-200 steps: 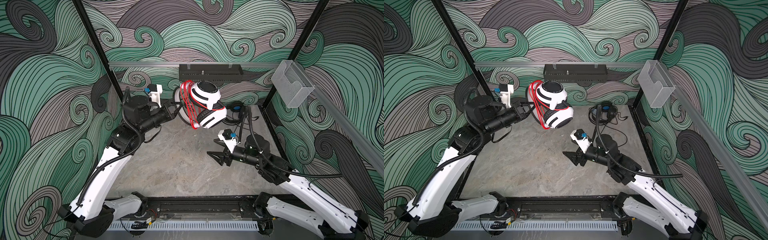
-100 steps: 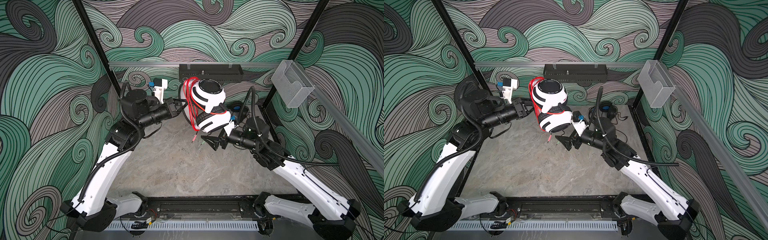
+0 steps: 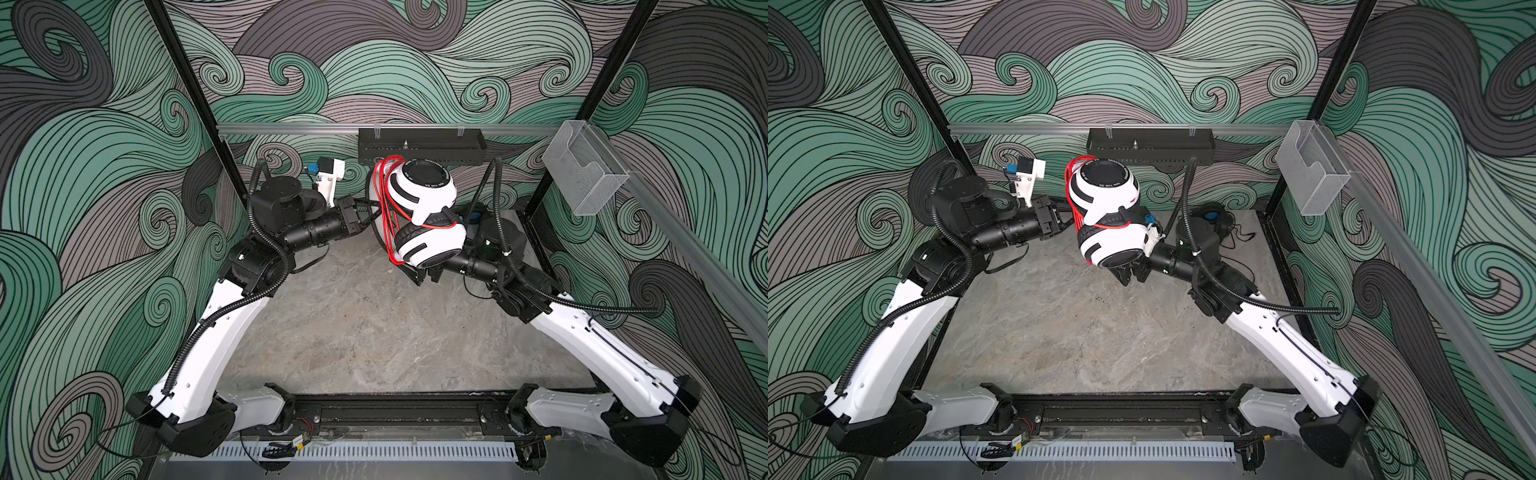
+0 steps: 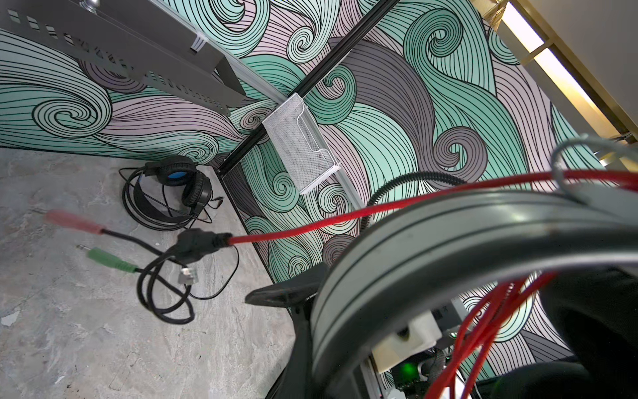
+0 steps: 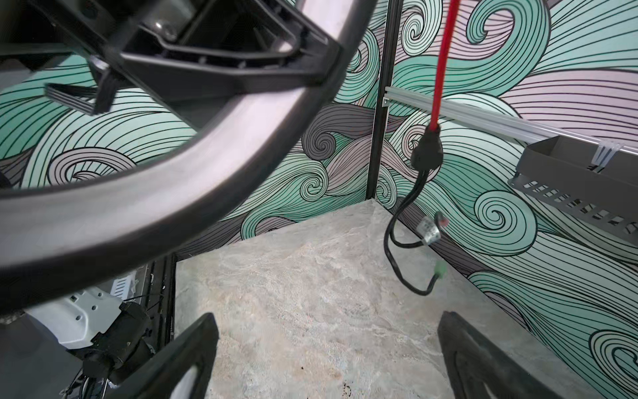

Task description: Wrap the headphones

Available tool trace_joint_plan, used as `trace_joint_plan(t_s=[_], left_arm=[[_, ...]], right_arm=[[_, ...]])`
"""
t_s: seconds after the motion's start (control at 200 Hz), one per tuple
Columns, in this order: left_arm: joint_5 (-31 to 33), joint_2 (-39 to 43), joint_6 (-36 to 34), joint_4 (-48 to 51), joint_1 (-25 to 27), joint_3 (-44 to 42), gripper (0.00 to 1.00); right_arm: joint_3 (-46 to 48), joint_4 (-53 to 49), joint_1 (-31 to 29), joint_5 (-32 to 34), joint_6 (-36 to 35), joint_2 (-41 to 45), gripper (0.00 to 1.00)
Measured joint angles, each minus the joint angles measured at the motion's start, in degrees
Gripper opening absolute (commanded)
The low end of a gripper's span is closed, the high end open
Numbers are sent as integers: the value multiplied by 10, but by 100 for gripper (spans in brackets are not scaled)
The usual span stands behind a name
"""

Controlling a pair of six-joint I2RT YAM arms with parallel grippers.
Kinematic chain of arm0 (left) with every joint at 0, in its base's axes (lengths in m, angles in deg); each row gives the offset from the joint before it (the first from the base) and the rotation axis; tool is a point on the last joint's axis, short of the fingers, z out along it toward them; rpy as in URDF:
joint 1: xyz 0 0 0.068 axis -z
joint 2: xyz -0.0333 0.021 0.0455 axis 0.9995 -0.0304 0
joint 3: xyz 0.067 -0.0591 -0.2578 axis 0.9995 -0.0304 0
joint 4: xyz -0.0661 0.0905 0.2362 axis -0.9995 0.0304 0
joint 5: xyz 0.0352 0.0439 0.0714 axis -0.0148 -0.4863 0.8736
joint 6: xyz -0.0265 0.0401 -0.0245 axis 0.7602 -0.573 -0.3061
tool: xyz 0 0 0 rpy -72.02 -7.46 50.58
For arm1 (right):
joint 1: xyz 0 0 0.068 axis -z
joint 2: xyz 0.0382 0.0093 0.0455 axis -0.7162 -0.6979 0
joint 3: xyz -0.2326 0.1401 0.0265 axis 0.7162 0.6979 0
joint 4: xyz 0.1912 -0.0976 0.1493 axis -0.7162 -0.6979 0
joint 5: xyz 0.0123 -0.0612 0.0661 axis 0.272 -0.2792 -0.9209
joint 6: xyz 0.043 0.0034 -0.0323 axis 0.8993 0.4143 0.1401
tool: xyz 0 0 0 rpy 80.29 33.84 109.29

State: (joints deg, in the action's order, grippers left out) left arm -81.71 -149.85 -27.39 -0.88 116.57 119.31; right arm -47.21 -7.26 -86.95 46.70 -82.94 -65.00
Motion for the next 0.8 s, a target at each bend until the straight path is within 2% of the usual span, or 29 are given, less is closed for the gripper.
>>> trace_joint_plan(t_s=[0.235, 0.455, 0.731, 0.801], left_arm=[[-2, -2, 5, -2, 0, 0, 0], [-20, -8, 20, -21, 7, 0, 0], [-26, -14, 37, -41, 26, 0, 0], [-26, -14, 38, -45, 29, 0, 0]], right_arm=[[-5, 3, 0, 14, -7, -16, 100], [-10, 29, 0, 0, -3, -17, 99], [-29, 86, 0, -55, 34, -60, 77], [-41, 92, 0, -64, 44, -78, 74]])
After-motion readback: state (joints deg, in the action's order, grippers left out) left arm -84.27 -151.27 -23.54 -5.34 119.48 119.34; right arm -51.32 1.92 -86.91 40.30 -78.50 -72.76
